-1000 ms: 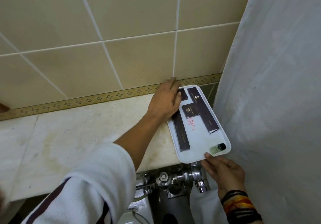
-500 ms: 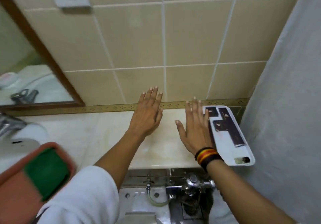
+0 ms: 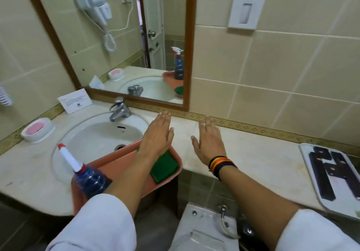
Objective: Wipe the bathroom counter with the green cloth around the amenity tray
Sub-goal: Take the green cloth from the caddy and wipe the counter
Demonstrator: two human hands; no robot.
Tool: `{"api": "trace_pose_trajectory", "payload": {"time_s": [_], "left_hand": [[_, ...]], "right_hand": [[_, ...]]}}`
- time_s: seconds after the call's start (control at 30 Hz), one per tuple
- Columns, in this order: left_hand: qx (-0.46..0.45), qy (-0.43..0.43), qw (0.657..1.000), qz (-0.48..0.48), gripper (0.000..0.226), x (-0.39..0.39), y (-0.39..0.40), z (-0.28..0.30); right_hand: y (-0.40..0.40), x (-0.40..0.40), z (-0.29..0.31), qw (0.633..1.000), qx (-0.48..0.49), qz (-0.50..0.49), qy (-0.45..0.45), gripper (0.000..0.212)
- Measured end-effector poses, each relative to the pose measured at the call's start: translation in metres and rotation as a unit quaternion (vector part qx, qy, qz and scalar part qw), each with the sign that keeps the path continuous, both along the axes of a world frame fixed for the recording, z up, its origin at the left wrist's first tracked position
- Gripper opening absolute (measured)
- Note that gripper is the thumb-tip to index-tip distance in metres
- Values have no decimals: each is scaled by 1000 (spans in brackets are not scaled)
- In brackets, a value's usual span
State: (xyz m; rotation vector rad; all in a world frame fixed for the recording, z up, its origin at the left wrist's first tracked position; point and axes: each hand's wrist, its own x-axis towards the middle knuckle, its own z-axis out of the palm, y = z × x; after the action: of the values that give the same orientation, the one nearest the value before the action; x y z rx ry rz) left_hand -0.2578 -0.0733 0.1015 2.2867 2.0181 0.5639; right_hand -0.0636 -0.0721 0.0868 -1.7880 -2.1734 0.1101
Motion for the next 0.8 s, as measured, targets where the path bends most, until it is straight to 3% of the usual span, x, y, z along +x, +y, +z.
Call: {"api": "trace_pose_trajectory", "payload": {"time_s": [0.1, 0.2, 0.4, 0.67, 0.8], "left_hand": [[-75, -27, 995, 59, 49, -46, -9, -30], [-131, -65, 983, 112, 34, -71, -10, -58], [-166, -22, 980, 107, 43, -75, -3, -99], [-154, -54, 983, 88, 28, -85, 20, -101], [-85, -107, 990, 45, 38, -74, 17, -86]], "right_hand": [[-16, -64, -21, 996, -82, 34, 30, 54], [-30, -108, -45, 988, -150, 48, -1, 37], [-35, -146, -74, 969, -202, 22, -138, 39], [-9, -163, -72, 963, -263, -57, -22, 36], [-18, -146, -66, 969, -227, -51, 85, 36]]}}
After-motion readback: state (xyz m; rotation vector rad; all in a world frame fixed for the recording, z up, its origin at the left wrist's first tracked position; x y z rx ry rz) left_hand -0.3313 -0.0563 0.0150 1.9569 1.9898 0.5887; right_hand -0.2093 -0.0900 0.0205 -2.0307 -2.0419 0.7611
